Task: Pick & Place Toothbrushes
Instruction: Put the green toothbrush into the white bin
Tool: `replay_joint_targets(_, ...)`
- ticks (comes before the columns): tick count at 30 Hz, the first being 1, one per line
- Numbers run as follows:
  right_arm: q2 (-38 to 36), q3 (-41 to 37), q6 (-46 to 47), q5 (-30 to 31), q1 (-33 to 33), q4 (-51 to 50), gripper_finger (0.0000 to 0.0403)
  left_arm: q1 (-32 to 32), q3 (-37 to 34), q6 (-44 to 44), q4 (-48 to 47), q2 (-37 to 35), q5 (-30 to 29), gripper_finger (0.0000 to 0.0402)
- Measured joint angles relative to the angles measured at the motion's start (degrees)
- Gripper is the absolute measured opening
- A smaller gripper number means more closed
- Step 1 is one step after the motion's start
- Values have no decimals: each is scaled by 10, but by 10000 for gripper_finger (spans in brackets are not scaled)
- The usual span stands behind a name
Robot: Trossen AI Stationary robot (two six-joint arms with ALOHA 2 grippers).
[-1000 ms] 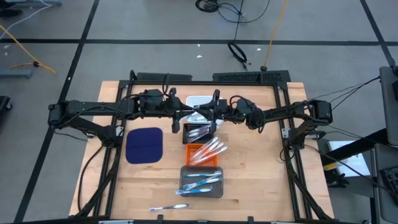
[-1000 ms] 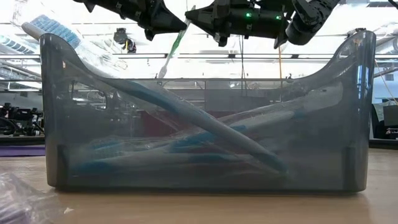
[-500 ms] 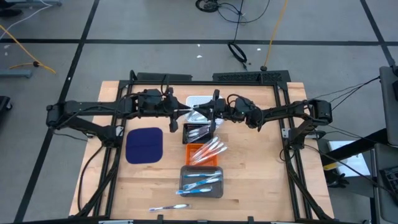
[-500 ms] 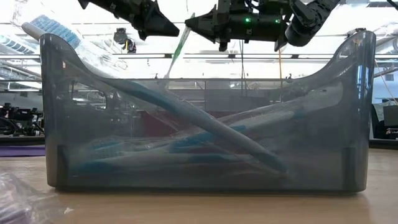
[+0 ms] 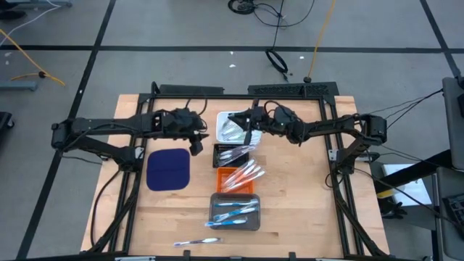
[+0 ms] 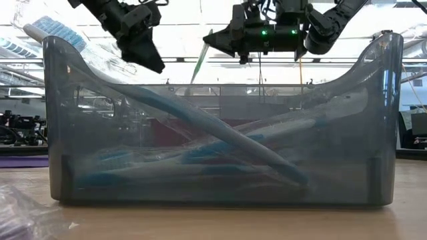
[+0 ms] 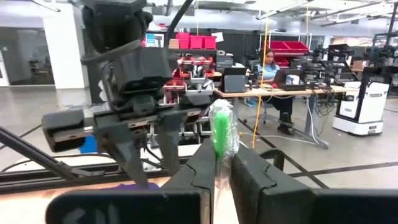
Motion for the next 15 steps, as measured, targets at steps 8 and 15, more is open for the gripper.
replay_joint_targets(8,0,-58,28,1,-18,81,17,-39,0,-39,-25,5,-4,140)
replay_joint_targets(15,0,-113,44,38,-21,127,17,-69,0,-39,-23,10,-34,132)
